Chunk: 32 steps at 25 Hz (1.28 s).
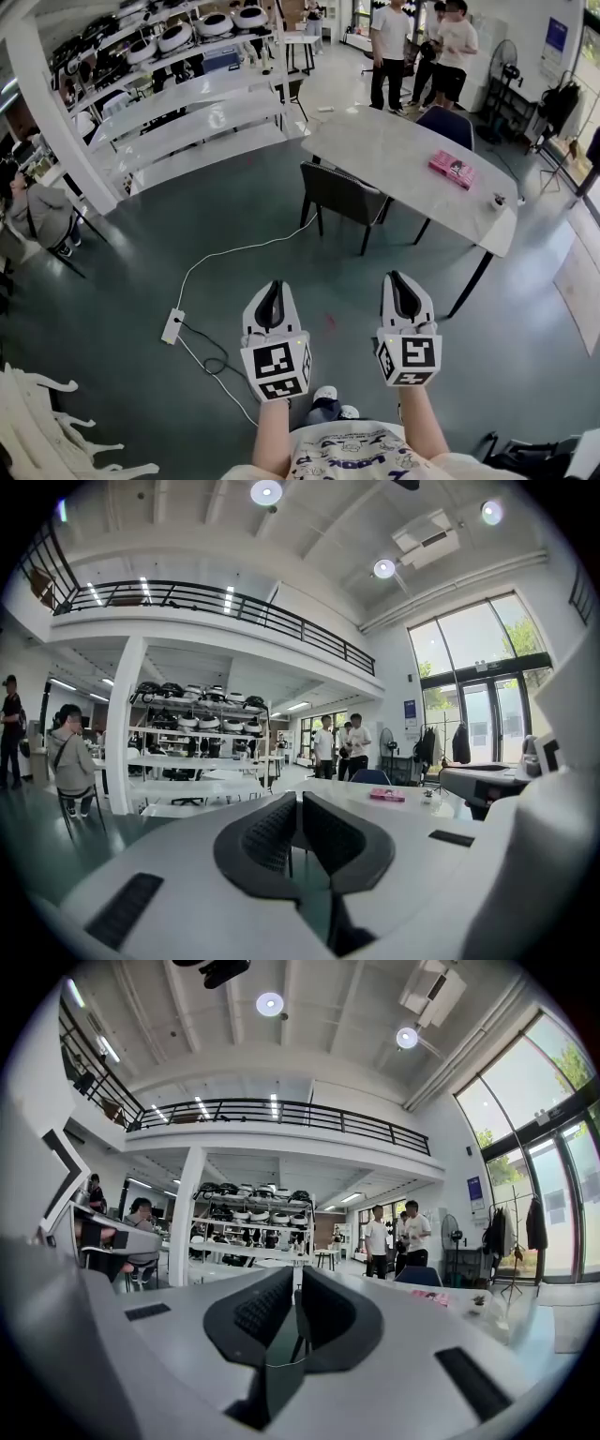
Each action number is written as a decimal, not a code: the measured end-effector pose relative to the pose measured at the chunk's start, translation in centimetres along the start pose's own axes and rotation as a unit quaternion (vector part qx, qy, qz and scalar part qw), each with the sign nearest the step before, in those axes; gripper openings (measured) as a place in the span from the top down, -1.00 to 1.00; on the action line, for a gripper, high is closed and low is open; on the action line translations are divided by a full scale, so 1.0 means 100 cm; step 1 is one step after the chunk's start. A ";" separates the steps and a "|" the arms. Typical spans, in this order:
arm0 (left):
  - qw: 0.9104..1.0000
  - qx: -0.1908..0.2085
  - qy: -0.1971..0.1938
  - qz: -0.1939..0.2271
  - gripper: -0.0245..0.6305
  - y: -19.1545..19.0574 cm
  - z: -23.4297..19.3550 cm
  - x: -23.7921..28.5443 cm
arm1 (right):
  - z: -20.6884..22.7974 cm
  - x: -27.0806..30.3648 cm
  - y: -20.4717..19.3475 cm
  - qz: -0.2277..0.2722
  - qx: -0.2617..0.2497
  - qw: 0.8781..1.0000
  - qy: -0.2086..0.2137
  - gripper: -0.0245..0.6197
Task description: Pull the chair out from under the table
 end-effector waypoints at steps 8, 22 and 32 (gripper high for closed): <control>1.000 -0.007 -0.018 -0.002 0.35 0.003 -0.018 0.029 | -0.003 0.030 -0.001 -0.010 0.004 1.000 0.004 0.41; 1.000 -0.007 -0.010 -0.026 0.33 -0.005 -0.040 0.078 | -0.003 0.076 -0.009 -0.028 -0.007 1.000 0.010 0.30; 0.999 -0.006 0.003 -0.040 0.34 0.004 -0.042 0.171 | 0.030 0.171 -0.009 -0.034 -0.016 0.999 0.024 0.29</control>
Point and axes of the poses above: the fingertips, and each gripper's own axes: x forward along the fingers, z to its right, y out of its top, the point moved 10 cm from there along -x, backward along the fingers, and after that the axes turned 7 degrees about -z, right-handed, at the moved point
